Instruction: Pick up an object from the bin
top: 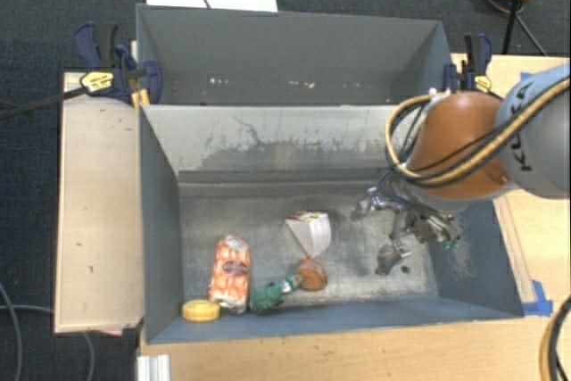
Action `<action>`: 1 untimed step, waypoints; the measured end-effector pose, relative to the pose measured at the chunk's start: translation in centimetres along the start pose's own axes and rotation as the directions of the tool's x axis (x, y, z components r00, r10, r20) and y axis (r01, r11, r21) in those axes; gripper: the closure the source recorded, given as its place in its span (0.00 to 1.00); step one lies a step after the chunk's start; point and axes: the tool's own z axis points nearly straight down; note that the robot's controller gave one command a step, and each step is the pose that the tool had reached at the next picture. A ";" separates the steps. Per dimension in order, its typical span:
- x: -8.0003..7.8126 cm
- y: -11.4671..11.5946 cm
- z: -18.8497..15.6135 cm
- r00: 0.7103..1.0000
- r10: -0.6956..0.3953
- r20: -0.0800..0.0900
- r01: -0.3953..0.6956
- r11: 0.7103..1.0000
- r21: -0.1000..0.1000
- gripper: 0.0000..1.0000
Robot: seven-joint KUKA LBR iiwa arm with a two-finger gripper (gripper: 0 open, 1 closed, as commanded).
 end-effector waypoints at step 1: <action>-3.5 2.5 3.3 0.981 -0.192 -0.002 0.192 0.981 -0.006 0.00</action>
Offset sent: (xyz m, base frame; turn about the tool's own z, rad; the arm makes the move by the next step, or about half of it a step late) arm 0.0254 0.1265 0.0171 -0.2220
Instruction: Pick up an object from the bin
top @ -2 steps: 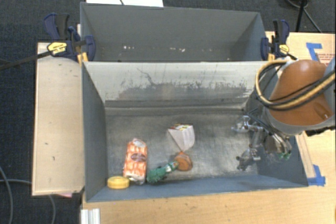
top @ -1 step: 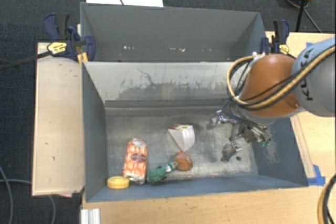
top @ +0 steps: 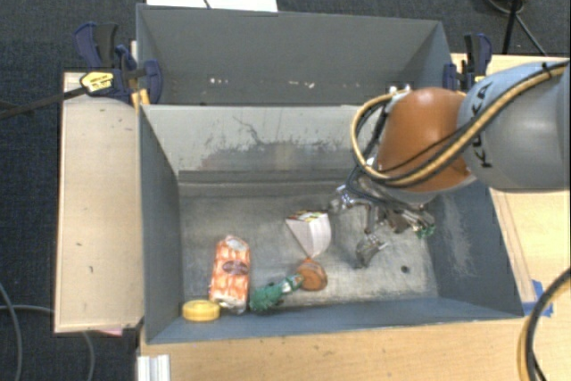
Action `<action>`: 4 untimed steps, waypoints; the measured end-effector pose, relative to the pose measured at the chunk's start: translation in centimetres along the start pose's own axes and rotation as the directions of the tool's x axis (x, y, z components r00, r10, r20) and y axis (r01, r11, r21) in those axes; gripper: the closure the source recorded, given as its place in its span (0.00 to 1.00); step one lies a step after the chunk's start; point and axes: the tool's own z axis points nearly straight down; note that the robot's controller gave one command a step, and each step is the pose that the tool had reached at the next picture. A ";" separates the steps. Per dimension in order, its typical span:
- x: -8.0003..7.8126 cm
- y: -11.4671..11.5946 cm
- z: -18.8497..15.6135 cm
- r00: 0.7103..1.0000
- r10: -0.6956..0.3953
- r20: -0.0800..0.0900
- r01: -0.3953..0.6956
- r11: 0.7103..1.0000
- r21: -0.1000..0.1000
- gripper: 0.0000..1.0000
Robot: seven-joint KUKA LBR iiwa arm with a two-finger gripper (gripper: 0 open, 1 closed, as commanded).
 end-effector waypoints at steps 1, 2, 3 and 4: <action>2.7 2.2 -4.2 1.000 0.009 -0.010 -0.009 1.000 -0.001 0.00; -4.0 6.6 -1.3 0.985 -0.170 0.003 0.170 0.985 0.003 0.00; -5.3 6.7 -0.3 0.990 -0.144 0.006 0.144 0.990 -0.003 1.00; -5.3 6.6 -0.3 0.990 -0.143 0.006 0.143 0.990 -0.003 1.00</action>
Offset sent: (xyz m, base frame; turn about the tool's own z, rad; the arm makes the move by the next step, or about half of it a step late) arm 0.0139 0.0931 -0.0016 -0.2015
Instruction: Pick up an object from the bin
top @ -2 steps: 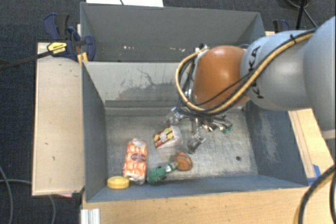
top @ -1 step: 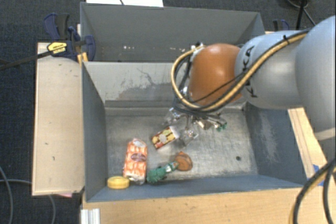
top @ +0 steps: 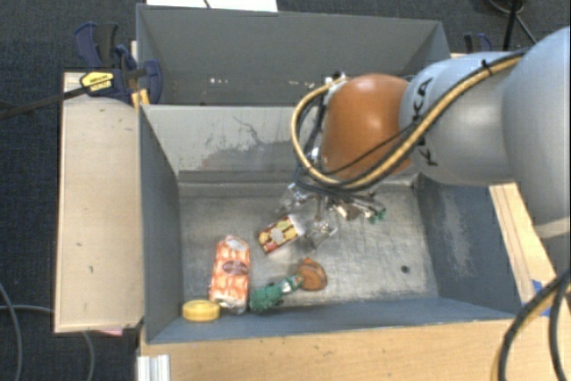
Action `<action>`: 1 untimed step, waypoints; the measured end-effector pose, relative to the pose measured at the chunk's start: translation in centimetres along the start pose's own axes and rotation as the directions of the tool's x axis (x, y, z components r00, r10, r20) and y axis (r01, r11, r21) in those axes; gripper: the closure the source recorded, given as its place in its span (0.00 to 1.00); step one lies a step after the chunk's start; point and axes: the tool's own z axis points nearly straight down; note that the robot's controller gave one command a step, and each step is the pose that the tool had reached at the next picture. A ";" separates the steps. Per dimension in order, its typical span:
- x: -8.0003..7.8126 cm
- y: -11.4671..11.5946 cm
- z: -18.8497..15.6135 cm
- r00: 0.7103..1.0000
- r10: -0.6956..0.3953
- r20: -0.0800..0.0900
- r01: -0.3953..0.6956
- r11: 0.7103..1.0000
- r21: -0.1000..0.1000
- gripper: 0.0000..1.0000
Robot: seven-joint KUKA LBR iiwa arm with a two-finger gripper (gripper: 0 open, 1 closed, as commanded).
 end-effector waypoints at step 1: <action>0.0 0.0 0.0 1.000 0.000 0.000 0.000 1.000 0.000 1.00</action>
Offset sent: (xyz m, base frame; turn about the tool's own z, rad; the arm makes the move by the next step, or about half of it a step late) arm -0.0002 -0.0001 0.0852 0.0000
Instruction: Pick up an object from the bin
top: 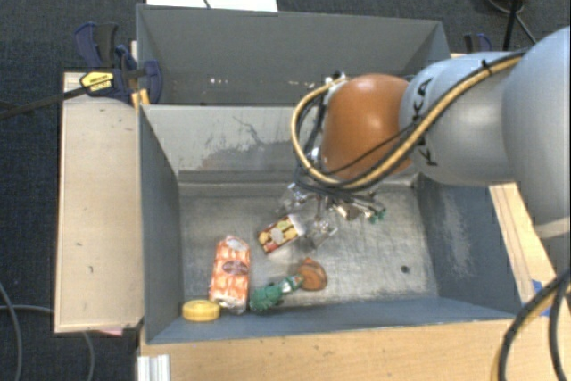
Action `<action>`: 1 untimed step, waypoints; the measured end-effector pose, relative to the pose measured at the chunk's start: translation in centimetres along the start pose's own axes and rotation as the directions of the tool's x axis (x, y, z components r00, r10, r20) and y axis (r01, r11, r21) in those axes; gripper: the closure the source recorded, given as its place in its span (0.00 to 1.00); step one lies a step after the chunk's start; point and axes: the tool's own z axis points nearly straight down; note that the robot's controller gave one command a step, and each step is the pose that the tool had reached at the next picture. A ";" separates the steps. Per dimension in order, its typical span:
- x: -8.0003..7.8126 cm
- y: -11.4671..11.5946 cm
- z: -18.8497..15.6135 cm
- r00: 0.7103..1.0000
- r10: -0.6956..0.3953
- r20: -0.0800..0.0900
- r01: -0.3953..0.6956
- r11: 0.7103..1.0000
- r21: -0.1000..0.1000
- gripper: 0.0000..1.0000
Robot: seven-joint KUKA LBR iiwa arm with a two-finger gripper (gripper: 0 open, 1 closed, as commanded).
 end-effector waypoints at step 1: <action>0.0 0.0 0.0 1.000 0.000 0.000 0.000 1.000 0.000 1.00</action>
Offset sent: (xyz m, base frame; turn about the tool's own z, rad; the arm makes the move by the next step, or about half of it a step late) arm 0.0000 0.0000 0.1047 0.0000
